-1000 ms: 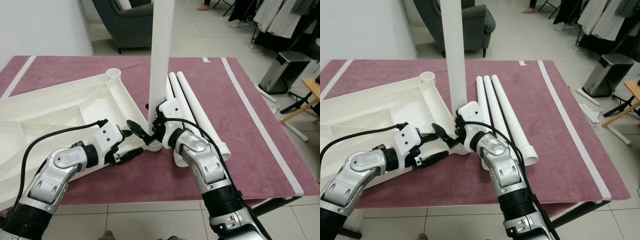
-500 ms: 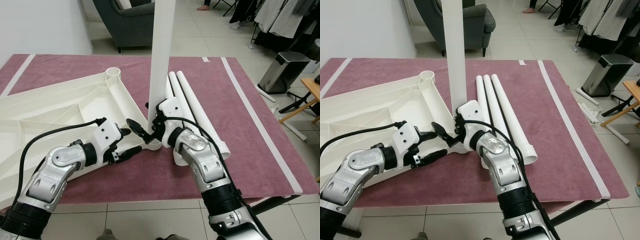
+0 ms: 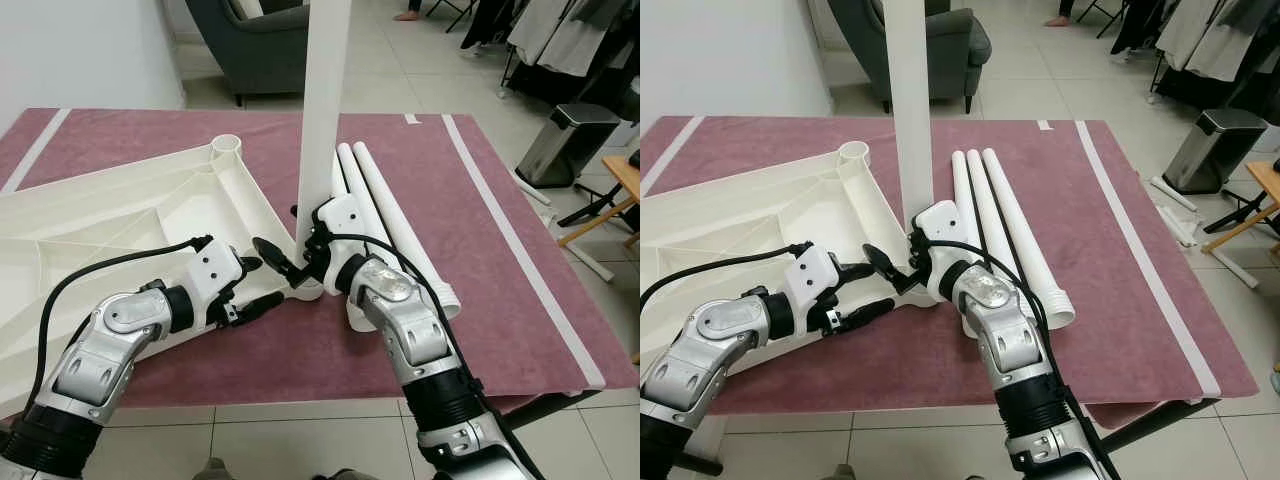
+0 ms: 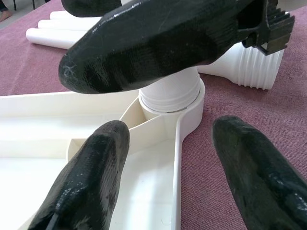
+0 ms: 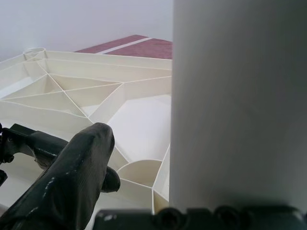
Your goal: Building children table
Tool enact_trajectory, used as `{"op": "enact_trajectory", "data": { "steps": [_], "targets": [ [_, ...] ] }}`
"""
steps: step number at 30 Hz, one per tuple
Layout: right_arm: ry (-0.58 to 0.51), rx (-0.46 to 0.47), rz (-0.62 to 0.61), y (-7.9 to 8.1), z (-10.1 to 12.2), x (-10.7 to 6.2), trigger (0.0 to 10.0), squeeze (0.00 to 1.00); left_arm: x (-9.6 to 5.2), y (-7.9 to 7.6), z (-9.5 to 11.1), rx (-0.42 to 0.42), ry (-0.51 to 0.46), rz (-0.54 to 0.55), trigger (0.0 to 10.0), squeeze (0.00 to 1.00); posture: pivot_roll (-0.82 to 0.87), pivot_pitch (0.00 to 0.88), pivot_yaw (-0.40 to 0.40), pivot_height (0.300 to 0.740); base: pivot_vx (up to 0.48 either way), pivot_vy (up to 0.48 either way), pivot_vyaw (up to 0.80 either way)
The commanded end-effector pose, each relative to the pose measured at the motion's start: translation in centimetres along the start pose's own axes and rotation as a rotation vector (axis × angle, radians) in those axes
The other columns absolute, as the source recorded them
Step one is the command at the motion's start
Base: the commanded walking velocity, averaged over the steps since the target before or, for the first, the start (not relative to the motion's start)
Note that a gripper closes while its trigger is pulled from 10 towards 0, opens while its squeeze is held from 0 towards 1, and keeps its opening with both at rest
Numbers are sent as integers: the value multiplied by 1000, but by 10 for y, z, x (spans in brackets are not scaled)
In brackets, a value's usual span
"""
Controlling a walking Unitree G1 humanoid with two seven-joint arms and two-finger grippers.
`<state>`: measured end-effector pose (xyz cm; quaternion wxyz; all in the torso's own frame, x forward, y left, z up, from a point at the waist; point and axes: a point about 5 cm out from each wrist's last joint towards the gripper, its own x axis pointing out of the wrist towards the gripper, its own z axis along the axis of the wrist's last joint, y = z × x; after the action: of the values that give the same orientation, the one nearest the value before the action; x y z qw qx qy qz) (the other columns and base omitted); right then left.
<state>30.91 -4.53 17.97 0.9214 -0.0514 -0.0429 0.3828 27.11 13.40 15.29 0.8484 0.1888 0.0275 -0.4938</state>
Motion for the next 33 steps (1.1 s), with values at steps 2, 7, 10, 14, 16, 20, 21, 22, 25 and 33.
{"op": "enact_trajectory", "data": {
  "steps": [2,7,10,14,16,20,21,22,25,33],
  "targets": [
    [-14,10,27,7,3,4,10000,1000,1,2,1,5,-1,70,10000,0,112,147,11,740,0,0,0],
    [-14,10,27,7,3,4,10000,1000,1,2,1,5,-1,70,10000,0,112,147,11,740,0,0,0],
    [-14,10,27,7,3,4,10000,1000,1,2,1,5,-1,70,10000,0,112,147,11,740,0,0,0],
    [-14,10,27,7,3,4,10000,1000,1,2,1,5,-1,70,10000,0,112,147,11,740,0,0,0],
    [-14,10,27,7,3,4,10000,1000,1,2,1,5,-1,70,10000,0,112,147,11,740,0,0,0],
    [-14,10,27,7,3,4,10000,1000,1,2,1,5,-1,70,10000,0,112,147,11,740,0,0,0],
    [-14,10,27,7,3,4,10000,1000,1,2,1,5,-1,70,10000,0,112,147,11,740,0,0,0],
    [-14,10,27,7,3,4,10000,1000,1,2,1,5,-1,70,10000,0,112,147,11,740,0,0,0],
    [27,-46,9,-14,-9,-21,10000,0,0,9,-5,-2,44,222,10000,0,111,0,0,740,0,0,0],
    [46,-72,-10,-22,-14,-28,10000,0,2,10,-9,-4,64,271,10000,0,113,0,0,740,0,0,0]
  ]
}}
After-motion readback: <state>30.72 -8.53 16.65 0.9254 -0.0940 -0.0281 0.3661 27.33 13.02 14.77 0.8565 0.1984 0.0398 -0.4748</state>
